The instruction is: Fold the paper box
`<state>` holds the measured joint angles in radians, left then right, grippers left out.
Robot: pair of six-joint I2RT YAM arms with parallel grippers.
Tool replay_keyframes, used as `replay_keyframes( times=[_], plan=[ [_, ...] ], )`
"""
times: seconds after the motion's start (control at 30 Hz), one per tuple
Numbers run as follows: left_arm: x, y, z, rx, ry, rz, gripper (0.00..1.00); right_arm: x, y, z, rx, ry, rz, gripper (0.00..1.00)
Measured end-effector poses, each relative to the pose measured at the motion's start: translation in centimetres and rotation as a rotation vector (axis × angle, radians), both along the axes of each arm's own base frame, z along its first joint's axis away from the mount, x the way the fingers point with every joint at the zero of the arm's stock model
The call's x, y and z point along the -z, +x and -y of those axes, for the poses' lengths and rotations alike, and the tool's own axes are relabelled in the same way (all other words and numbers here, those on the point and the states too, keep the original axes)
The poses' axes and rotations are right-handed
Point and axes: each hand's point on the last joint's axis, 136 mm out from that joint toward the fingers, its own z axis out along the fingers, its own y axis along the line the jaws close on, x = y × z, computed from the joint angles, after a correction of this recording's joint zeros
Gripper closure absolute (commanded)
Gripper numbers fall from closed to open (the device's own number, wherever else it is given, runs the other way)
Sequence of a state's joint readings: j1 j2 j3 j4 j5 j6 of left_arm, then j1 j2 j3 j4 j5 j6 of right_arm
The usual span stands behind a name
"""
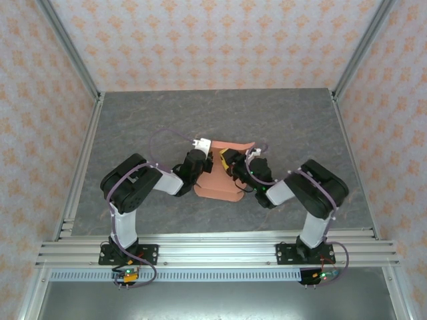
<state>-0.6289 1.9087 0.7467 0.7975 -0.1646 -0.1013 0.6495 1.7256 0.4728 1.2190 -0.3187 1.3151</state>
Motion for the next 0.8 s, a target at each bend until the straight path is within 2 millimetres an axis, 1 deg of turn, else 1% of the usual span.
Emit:
replay_keyframes(
  times=[0.03, 0.1, 0.2, 0.27, 0.33, 0.4, 0.47, 0.5, 0.57, 0.6, 0.63, 0.73, 0.8],
  plan=[
    [0.0, -0.1, 0.0, 0.001, 0.001, 0.002, 0.87, -0.8, -0.4, 0.2, -0.008, -0.029, 0.024, 0.61],
    [0.1, -0.2, -0.1, 0.003, 0.007, 0.002, 0.87, -3.2, -1.1, 0.6, -0.025, -0.087, 0.089, 0.59],
    [0.1, -0.3, -0.2, 0.007, 0.010, 0.010, 0.87, -8.2, -2.1, 1.4, -0.038, -0.181, 0.218, 0.56],
    [0.1, -0.4, -0.3, 0.010, 0.006, 0.016, 0.87, -11.9, -2.4, 2.2, -0.027, -0.251, 0.317, 0.53],
    [0.1, -0.5, -0.3, 0.015, 0.001, 0.024, 0.86, -14.2, -2.4, 3.0, -0.012, -0.318, 0.373, 0.49],
    [0.1, -0.6, -0.1, 0.024, -0.012, 0.037, 0.86, -15.3, -1.3, 3.9, 0.003, -0.411, 0.385, 0.49],
    [0.2, -0.7, 0.1, 0.036, -0.025, 0.049, 0.85, -15.1, 1.0, 4.9, 0.006, -0.530, 0.355, 0.47],
    [0.2, -0.7, 0.2, 0.042, -0.032, 0.055, 0.85, -14.7, 2.2, 5.2, 0.002, -0.583, 0.332, 0.46],
    [0.2, -0.7, 0.6, 0.059, -0.048, 0.067, 0.85, -12.9, 4.9, 6.0, -0.027, -0.714, 0.276, 0.45],
    [0.2, -0.7, 0.7, 0.065, -0.053, 0.070, 0.85, -11.8, 5.8, 6.3, -0.050, -0.767, 0.247, 0.45],
    [0.3, -0.8, 0.8, 0.072, -0.058, 0.072, 0.85, -10.4, 6.7, 6.5, -0.091, -0.825, 0.216, 0.45],
    [0.2, -0.9, 1.0, 0.085, -0.069, 0.078, 0.85, -6.3, 7.7, 5.9, -0.249, -0.941, 0.143, 0.44],
    [0.2, -1.0, 1.1, 0.092, -0.072, 0.079, 0.85, -3.8, 7.5, 4.9, -0.370, -0.975, 0.110, 0.44]
  ],
)
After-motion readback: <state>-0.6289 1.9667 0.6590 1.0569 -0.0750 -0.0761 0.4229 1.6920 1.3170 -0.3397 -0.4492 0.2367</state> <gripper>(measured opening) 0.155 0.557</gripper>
